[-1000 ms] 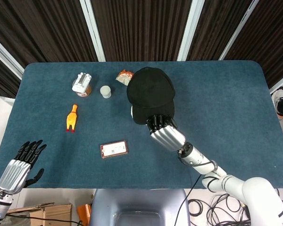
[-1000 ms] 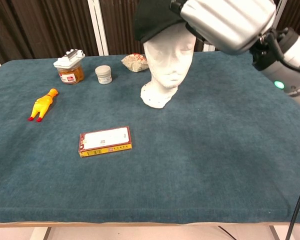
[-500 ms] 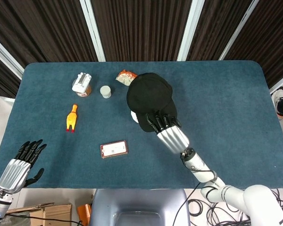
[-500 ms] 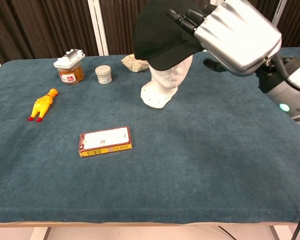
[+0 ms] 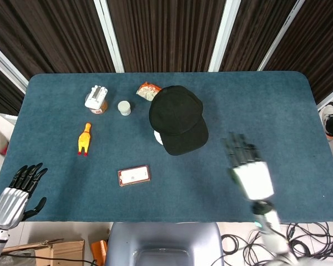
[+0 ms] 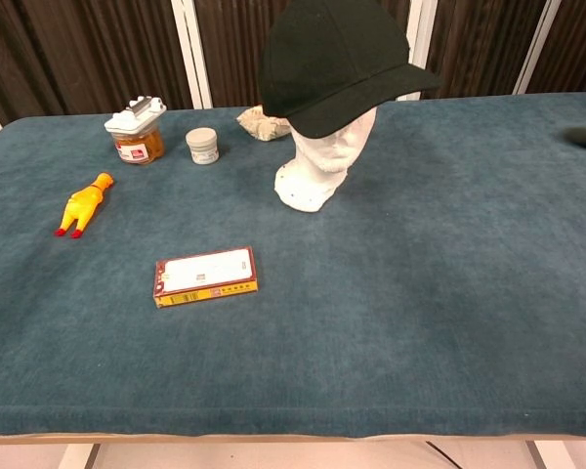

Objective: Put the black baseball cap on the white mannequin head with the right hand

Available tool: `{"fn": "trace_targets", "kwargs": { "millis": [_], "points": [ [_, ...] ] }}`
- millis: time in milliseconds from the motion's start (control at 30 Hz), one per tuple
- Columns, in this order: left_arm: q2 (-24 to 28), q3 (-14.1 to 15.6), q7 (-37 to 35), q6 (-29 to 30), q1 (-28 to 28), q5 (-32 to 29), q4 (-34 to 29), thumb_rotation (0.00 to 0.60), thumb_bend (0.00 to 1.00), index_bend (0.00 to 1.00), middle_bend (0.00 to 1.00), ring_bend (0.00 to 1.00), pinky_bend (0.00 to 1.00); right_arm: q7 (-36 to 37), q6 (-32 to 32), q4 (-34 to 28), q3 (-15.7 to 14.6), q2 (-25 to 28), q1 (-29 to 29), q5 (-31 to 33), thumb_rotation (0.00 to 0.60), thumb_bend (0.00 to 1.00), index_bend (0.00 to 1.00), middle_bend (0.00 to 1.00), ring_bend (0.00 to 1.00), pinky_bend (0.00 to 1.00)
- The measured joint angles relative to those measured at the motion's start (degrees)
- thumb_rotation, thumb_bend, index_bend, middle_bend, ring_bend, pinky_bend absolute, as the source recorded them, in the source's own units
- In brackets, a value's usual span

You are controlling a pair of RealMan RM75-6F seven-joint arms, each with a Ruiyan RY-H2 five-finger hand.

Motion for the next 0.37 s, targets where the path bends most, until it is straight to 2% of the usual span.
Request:
{"fn": "trace_targets", "kwargs": {
  "millis": [67, 133, 267, 367],
  "points": [
    [-0.02, -0.03, 0.19, 0.62, 0.17, 0.31, 0.01, 0.600, 0.41, 0.00, 0.00, 0.00, 0.00, 4.85, 1.12, -2.67, -1.46, 5.15, -4.90, 3.40, 0.600, 0.01, 0.00, 0.00, 0.00, 0.10],
    [-0.11, -0.01, 0.47, 1.24, 0.34, 0.80, 0.08, 0.600, 0.41, 0.00, 0.00, 0.00, 0.00, 10.16, 1.43, -3.17, -2.30, 7.87, -7.70, 6.15, 0.600, 0.01, 0.00, 0.00, 0.00, 0.08],
    [-0.46, 0.30, 1.29, 2.00, 0.66, 1.86, 0.17, 0.600, 0.41, 0.00, 0.00, 0.00, 0.00, 24.54, 0.63, -0.09, -3.57, 10.34, -12.29, 11.13, 0.600, 0.01, 0.00, 0.00, 0.00, 0.07],
    [-0.62, 0.55, 1.61, 2.08, 0.63, 2.54, 0.09, 0.600, 0.41, 0.00, 0.00, 0.00, 0.00, 32.57, -0.66, 3.36, -4.05, 11.84, -15.33, 13.36, 0.600, 0.01, 0.00, 0.00, 0.00, 0.07]
  ]
}}
